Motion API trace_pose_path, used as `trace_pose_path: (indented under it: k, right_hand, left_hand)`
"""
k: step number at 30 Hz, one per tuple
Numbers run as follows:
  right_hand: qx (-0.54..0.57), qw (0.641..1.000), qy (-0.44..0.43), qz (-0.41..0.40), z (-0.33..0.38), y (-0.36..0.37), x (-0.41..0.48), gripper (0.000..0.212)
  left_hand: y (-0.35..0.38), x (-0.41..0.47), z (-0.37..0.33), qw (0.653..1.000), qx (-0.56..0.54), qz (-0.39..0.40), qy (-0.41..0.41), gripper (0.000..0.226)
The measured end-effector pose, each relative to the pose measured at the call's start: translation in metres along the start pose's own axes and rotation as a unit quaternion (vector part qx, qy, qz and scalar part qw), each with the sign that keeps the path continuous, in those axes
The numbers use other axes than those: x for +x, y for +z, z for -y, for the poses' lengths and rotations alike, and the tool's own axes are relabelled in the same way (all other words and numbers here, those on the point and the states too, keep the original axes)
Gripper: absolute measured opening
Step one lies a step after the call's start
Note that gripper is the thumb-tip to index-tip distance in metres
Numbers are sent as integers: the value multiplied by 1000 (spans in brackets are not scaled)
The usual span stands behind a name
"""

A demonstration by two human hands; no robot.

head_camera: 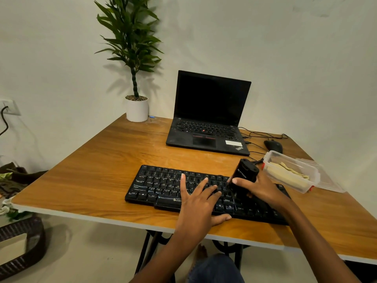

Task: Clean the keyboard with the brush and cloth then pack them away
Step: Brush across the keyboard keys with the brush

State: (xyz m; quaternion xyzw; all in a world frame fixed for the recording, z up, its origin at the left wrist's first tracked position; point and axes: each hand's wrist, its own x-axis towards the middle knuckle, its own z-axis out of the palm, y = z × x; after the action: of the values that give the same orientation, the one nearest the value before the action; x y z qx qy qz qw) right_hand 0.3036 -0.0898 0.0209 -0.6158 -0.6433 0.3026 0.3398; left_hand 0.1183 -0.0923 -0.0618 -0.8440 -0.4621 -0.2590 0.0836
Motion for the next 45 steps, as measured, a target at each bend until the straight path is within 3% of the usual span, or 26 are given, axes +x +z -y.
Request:
trace_pose_path:
  k: [4, 7, 11, 15, 18, 22, 26, 29, 32, 36, 39, 41, 45]
  right_hand:
    - [-21, 999, 10, -25, 2, -4, 2, 22]
    - [-25, 1000, 9, 15, 2, -1, 3, 28]
    - [-47, 995, -4, -90, -2, 3, 4, 26]
    - [-24, 995, 16, -99, -7, 11, 1, 23]
    - [-35, 984, 11, -174, -4, 15, 4, 30]
    - [-25, 989, 14, -146, -5, 22, 3, 27]
    - [-48, 979, 1, -198, -4, 21, 6, 24]
    - [-23, 989, 16, -146, -6, 25, 5, 24]
    - [-12, 979, 8, -205, -10, 20, 4, 17]
    - [8, 988, 7, -153, -9, 16, -3, 14]
    - [35, 964, -7, -264, -10, 7, -5, 15]
    - [105, 953, -5, -286, -9, 11, -11, 12]
    - [96, 970, 3, -225, -18, 23, -31, 10]
  left_hand:
    - [0, 0, 0, 1000, -1, 0, 1, 64]
    - [0, 0, 0, 1000, -1, 1, 0, 64]
    - [0, 0, 0, 1000, -1, 5, 0, 63]
    - [0, 0, -1, 1000, -1, 8, -2, 64]
    - [0, 0, -1, 1000, -1, 8, -1, 63]
    - [-1, 0, -1, 1000, -5, 8, -6, 63]
    - [-1, 0, -1, 1000, -5, 4, -3, 63]
    - [-2, 0, -1, 1000, -5, 1, -4, 62]
    - [-2, 0, -2, 1000, -5, 2, -2, 62]
    - [-1, 0, -2, 1000, -6, 2, -3, 62]
    - [0, 0, -1, 1000, -8, -3, 1, 62]
    - [0, 0, -1, 1000, -9, -4, -3, 62]
    - [1, -2, -1, 1000, -6, -5, -2, 62]
